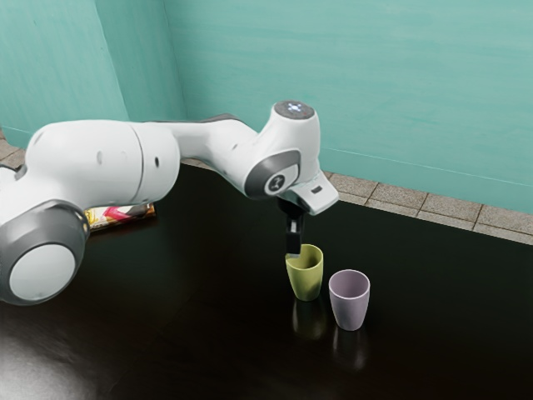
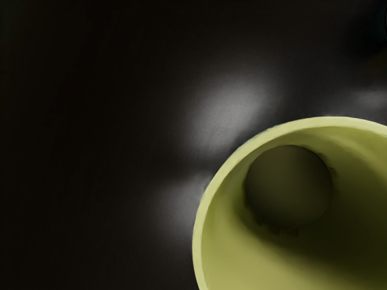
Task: Place the left cup onto the right cup
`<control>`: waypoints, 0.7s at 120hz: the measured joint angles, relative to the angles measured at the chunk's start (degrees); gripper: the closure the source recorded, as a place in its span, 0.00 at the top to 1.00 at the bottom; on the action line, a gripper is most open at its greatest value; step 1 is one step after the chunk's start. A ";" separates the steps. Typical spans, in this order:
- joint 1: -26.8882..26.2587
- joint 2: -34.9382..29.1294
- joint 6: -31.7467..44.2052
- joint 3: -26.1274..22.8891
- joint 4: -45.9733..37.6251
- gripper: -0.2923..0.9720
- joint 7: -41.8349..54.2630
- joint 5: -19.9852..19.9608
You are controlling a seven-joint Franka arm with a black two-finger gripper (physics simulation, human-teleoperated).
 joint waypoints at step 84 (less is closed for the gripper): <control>0.38 2.44 1.88 0.22 0.23 0.17 -0.31 -9.66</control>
